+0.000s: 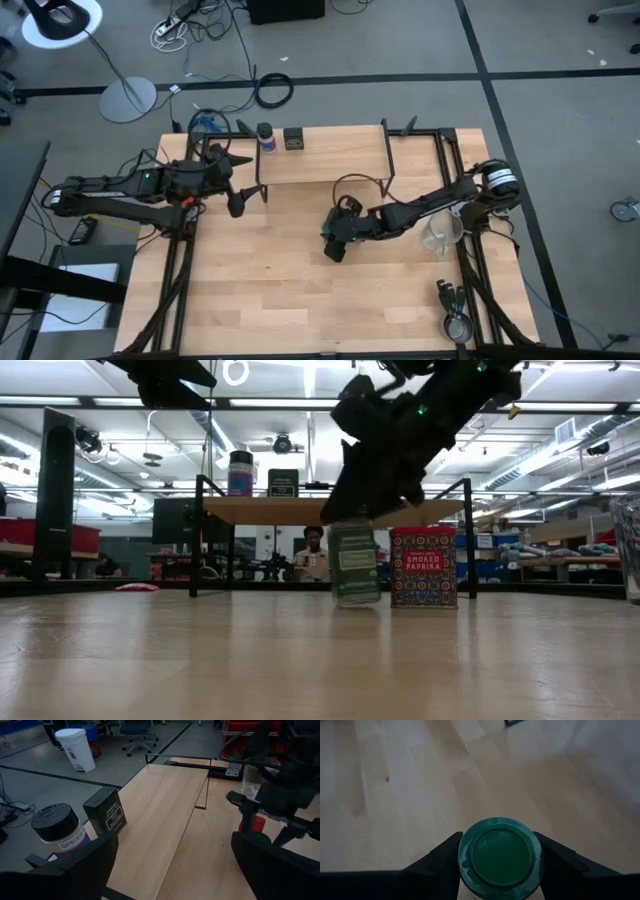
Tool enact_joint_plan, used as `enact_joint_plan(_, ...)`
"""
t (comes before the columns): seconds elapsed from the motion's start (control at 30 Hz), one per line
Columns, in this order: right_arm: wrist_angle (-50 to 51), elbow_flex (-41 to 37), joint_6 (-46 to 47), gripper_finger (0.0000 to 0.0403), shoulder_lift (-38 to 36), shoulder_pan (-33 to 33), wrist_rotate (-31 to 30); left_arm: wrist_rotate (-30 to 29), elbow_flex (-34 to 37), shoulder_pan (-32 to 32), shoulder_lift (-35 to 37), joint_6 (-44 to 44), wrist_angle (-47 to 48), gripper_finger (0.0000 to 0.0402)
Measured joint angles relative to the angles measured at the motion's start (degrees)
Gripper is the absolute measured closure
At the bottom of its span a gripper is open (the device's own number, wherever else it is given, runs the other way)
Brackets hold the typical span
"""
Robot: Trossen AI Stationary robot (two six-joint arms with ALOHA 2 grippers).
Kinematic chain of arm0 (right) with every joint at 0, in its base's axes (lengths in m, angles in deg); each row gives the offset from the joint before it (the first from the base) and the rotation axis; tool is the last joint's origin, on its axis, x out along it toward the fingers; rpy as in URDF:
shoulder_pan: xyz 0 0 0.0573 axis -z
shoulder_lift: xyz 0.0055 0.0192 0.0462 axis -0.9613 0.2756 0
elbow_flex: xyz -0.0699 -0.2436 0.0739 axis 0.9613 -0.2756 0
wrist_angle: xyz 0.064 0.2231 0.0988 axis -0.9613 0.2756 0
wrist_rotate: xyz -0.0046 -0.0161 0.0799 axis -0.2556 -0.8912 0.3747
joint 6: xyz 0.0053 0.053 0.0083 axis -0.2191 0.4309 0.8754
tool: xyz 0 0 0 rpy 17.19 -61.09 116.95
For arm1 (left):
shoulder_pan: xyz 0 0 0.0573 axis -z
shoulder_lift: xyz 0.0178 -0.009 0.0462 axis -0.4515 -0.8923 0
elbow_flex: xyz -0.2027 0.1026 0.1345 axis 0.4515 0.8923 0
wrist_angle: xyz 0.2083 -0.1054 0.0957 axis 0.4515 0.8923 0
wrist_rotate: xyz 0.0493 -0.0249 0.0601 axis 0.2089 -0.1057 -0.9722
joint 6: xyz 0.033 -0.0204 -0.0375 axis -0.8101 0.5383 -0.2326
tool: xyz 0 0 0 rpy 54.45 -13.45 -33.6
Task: Shelf spices
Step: Remove the green seasoning bottle from the shelf, then remove the black seasoning bottle from the shelf
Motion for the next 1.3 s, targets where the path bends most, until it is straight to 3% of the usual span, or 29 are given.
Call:
enact_joint_plan(0.27, -7.1, 0.0, -4.5, 0.0202, 2.5, 0.0, -0.9, 0.0, 0.0, 0.0, 0.0, 0.2, 0.2, 0.0008)
enact_joint_plan(0.77, -7.1, 0.3, -5.4, 0.0202, 2.3, 0.2, 0.8, 0.0, 0.0, 0.0, 0.0, 0.2, 0.1, 0.0008)
enact_joint_plan(1.0, -7.3, 0.3, -4.4, 0.0117, 2.3, 0.1, 3.4, 0.0, 0.0, 0.0, 0.0, 0.2, 0.2, 0.0008)
enact_joint_plan(1.3, -7.2, 2.7, -7.2, 0.0128, 2.3, 0.2, 3.8, 0.0, 0.0, 0.0, 0.0, 0.3, 0.2, 0.0008)
